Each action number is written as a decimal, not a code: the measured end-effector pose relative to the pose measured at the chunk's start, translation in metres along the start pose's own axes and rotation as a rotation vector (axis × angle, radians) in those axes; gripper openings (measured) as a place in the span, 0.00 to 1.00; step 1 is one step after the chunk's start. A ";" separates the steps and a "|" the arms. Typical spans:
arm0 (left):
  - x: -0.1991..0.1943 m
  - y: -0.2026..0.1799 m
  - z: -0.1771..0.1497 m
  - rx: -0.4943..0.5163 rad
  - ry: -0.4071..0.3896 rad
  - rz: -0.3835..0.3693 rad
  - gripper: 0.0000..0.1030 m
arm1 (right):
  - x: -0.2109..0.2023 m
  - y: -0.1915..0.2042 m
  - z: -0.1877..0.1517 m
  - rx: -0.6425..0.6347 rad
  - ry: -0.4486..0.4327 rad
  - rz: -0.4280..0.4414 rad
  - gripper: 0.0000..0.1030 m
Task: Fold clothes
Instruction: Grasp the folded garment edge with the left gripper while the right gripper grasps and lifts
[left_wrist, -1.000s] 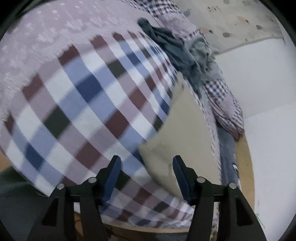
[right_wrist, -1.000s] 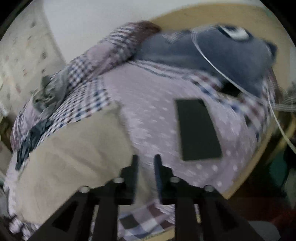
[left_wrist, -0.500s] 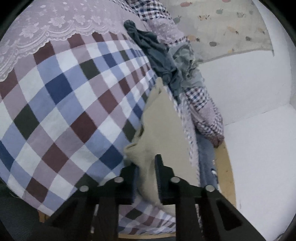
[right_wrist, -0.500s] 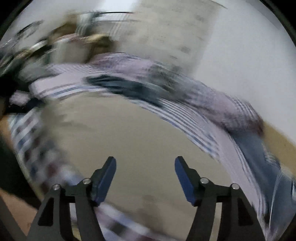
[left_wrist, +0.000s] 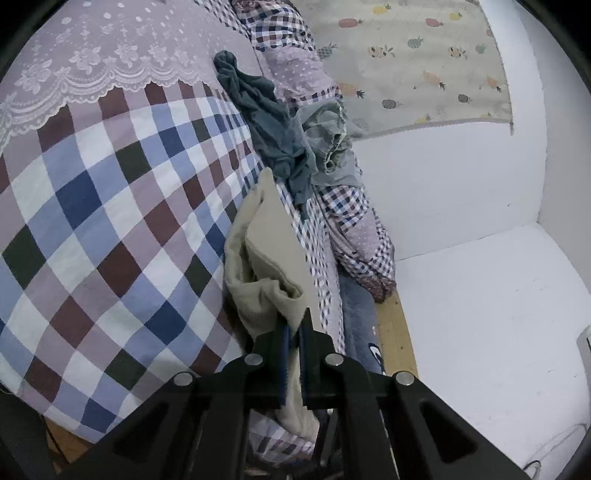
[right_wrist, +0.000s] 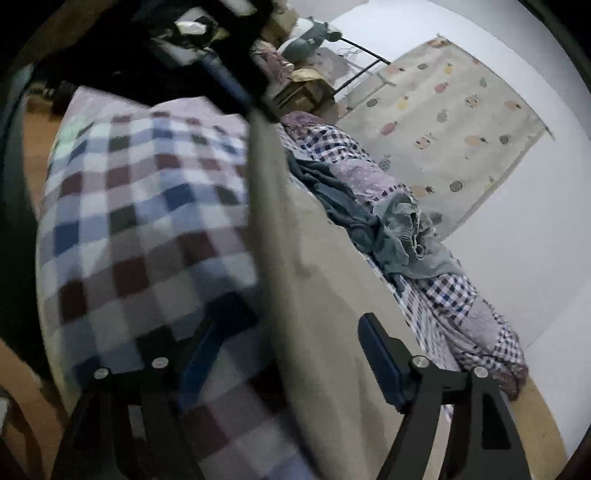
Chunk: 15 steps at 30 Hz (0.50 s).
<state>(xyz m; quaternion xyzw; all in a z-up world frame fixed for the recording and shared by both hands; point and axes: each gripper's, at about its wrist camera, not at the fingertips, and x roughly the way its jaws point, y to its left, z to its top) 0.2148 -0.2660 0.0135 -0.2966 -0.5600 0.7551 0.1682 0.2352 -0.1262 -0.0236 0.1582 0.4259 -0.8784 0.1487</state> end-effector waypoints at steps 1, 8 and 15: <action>-0.002 0.001 0.000 -0.001 -0.001 0.005 0.03 | 0.004 0.000 0.004 -0.004 -0.004 -0.014 0.78; -0.006 0.007 -0.009 -0.008 0.014 0.098 0.04 | 0.031 -0.011 0.020 0.040 0.042 0.022 0.13; 0.001 0.002 -0.025 -0.019 0.021 0.091 0.77 | 0.021 -0.022 0.025 0.069 0.023 0.040 0.10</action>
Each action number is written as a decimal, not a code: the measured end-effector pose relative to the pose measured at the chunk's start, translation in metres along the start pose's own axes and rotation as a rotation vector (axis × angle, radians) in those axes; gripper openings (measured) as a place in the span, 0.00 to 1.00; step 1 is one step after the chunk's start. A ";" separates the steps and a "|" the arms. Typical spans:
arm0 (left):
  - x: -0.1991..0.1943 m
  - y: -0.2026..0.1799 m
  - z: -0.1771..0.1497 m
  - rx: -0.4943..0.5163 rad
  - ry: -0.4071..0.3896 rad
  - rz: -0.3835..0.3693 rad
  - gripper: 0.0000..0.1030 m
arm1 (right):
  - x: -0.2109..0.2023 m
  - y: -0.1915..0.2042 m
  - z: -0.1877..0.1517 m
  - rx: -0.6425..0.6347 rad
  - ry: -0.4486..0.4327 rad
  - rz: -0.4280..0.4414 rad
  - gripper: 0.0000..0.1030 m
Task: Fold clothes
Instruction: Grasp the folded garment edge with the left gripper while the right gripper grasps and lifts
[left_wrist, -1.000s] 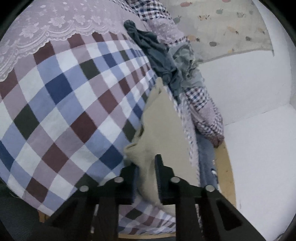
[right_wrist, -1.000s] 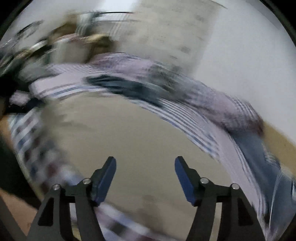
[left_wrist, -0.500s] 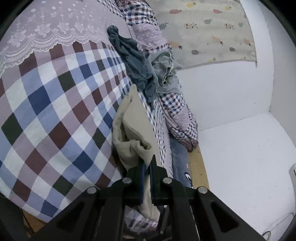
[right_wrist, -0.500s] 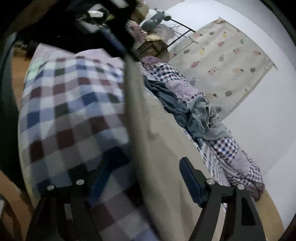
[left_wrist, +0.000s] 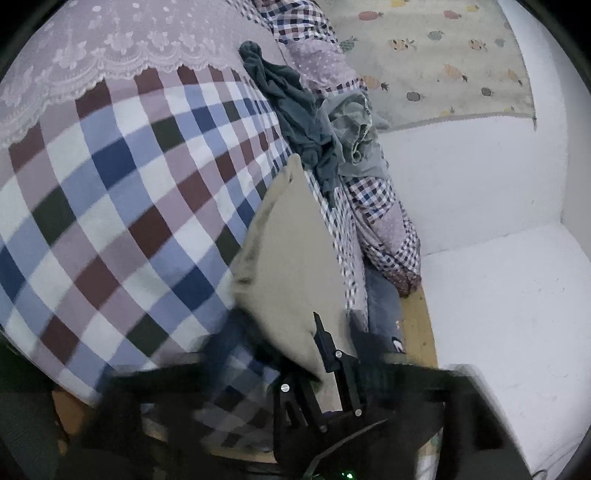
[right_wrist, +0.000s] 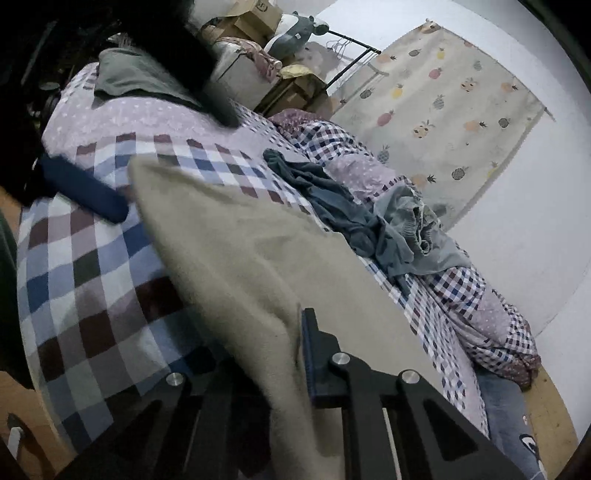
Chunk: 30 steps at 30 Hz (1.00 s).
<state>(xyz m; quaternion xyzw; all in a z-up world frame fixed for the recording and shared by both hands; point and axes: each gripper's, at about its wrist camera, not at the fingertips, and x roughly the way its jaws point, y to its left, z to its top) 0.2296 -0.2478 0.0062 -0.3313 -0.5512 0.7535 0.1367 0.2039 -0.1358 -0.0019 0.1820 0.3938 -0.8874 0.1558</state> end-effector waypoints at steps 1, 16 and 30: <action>0.002 -0.003 -0.002 0.010 0.003 -0.008 0.77 | -0.001 -0.002 0.001 0.006 -0.002 0.002 0.09; 0.054 -0.014 -0.012 -0.052 0.014 -0.079 0.77 | -0.008 -0.024 0.012 0.084 -0.023 0.023 0.09; 0.081 -0.016 -0.008 -0.151 0.084 -0.247 0.77 | -0.007 -0.038 0.013 0.132 -0.046 0.062 0.09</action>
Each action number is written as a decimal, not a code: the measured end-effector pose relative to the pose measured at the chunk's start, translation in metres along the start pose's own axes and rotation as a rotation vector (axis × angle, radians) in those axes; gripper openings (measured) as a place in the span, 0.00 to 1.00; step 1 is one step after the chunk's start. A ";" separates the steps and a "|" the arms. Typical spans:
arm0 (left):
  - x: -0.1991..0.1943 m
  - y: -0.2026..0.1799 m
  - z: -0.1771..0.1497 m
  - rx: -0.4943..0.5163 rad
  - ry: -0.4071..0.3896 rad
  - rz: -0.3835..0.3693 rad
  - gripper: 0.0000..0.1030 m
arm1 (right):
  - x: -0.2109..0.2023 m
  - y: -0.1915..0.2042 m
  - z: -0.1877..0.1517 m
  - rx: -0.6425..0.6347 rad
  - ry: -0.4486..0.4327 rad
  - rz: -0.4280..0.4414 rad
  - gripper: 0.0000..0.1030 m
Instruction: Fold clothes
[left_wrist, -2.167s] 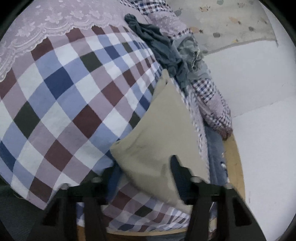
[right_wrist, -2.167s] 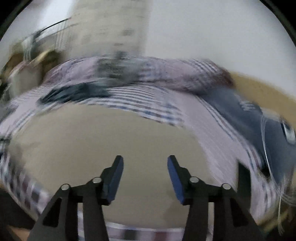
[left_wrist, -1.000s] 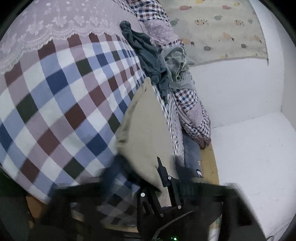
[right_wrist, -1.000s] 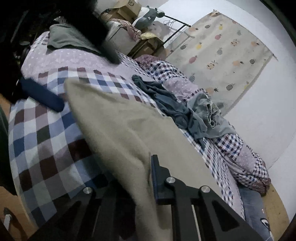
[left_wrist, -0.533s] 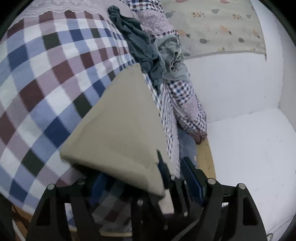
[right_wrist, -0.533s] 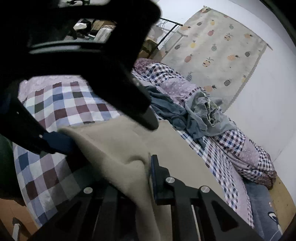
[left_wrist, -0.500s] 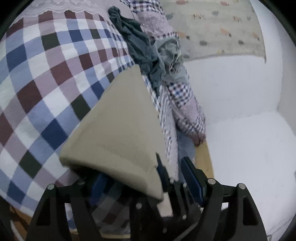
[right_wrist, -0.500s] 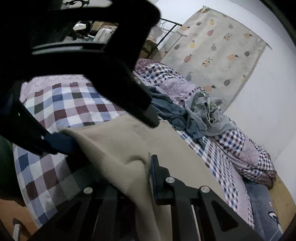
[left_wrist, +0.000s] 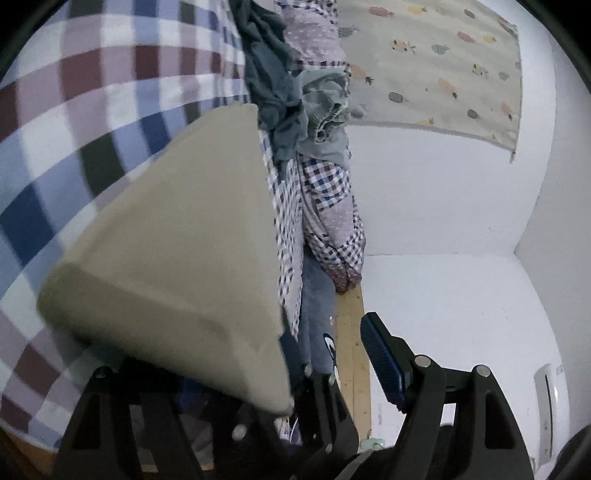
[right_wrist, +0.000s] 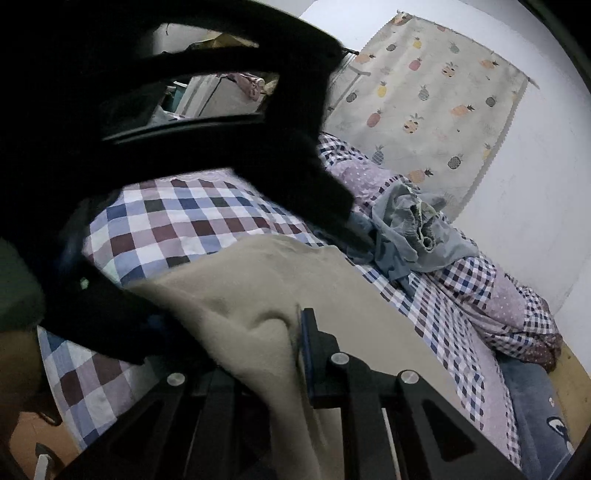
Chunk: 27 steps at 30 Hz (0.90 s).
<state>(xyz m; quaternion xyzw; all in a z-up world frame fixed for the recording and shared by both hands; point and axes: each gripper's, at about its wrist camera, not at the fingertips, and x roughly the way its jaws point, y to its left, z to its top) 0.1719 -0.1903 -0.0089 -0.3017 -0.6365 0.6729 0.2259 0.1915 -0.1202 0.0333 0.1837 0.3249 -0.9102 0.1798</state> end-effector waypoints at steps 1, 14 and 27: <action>0.001 -0.001 0.001 0.002 0.003 0.001 0.77 | 0.000 -0.001 0.000 0.004 0.001 0.001 0.09; -0.002 -0.014 0.011 0.093 -0.056 0.085 0.69 | 0.001 0.003 -0.004 -0.030 -0.023 -0.008 0.09; -0.018 -0.016 0.011 0.156 -0.139 0.219 0.07 | 0.000 0.025 -0.014 -0.121 -0.052 -0.107 0.23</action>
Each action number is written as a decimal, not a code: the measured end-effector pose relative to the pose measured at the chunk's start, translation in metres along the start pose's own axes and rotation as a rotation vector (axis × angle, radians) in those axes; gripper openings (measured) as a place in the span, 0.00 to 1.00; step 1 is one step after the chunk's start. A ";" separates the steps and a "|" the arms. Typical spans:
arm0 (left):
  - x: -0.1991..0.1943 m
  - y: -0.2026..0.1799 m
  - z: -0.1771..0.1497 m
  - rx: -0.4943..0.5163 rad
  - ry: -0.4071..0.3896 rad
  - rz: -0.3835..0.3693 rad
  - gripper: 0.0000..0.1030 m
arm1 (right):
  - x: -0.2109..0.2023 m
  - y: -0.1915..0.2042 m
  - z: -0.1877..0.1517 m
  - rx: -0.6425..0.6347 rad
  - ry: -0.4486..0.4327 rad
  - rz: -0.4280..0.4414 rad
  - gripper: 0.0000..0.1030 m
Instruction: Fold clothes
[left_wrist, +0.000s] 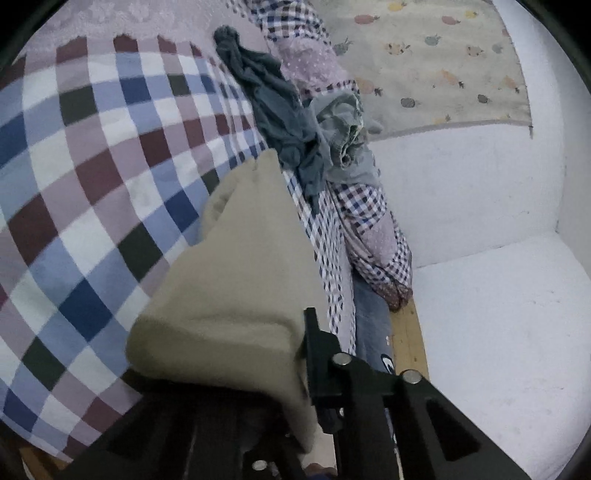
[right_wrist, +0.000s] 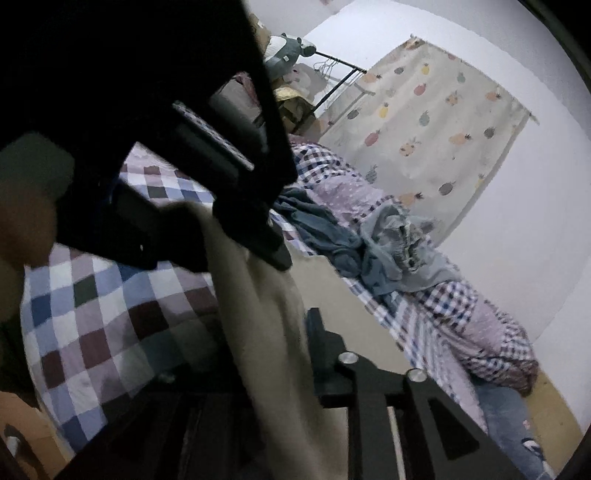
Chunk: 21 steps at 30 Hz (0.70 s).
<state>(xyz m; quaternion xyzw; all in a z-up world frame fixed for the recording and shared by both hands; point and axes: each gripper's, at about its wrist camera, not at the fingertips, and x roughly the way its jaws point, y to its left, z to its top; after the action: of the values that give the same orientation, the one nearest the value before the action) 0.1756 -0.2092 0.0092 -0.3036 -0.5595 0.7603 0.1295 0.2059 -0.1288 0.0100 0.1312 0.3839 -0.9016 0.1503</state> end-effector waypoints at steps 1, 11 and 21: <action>-0.001 -0.002 0.001 0.010 -0.001 0.002 0.07 | 0.001 0.000 -0.002 -0.003 0.004 -0.015 0.36; -0.007 -0.019 0.008 0.045 -0.012 -0.016 0.06 | 0.009 -0.040 -0.068 -0.048 0.168 -0.149 0.48; -0.012 -0.028 0.018 0.046 -0.022 -0.042 0.06 | -0.018 -0.133 -0.168 -0.016 0.413 -0.321 0.48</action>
<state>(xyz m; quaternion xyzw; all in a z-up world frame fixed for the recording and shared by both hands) 0.1699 -0.2200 0.0426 -0.2803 -0.5497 0.7732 0.1463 0.1937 0.0854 -0.0097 0.2489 0.4294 -0.8649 -0.0751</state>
